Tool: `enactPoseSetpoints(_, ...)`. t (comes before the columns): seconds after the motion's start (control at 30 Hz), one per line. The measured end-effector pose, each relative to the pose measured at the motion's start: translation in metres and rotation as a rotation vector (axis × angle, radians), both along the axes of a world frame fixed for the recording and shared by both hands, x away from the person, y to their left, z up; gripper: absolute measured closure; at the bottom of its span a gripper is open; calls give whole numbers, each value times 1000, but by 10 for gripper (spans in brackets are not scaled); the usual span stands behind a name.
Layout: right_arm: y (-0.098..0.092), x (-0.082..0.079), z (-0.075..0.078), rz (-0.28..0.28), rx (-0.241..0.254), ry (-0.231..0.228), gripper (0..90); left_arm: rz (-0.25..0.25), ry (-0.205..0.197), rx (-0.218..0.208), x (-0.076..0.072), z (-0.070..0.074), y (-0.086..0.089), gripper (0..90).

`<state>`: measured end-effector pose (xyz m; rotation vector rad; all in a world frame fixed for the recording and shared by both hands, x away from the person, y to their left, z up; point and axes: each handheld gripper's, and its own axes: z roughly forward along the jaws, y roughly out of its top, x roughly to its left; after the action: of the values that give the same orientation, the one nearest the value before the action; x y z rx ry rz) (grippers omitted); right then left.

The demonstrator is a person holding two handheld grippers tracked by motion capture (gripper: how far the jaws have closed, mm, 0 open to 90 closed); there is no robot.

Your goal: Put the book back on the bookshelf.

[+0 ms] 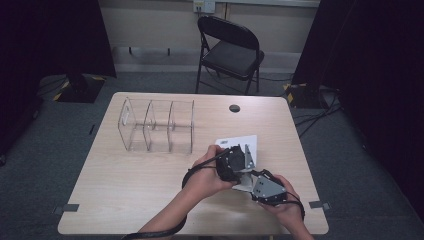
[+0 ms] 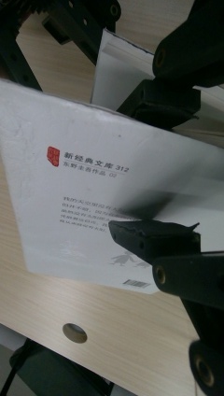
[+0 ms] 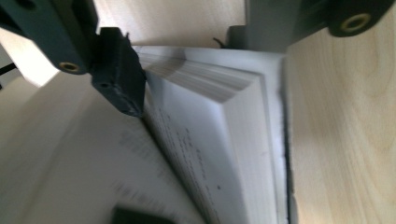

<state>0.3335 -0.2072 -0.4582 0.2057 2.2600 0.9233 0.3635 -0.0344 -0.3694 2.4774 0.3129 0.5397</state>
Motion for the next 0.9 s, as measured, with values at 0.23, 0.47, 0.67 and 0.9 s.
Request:
enactPoseSetpoints(0.23,-4,2,13,-3,24,48,565,-37,77,-130,0,6,14,369)
enactPoseSetpoints(0.47,-8,10,24,11,22,103,567,-29,53,-194,-1,20,45,285)
enactPoseSetpoints(0.67,-10,17,41,19,8,174,579,25,88,-223,2,14,70,256)
enactPoseSetpoints(0.9,-13,29,54,13,24,254,578,55,115,-236,1,11,91,256)
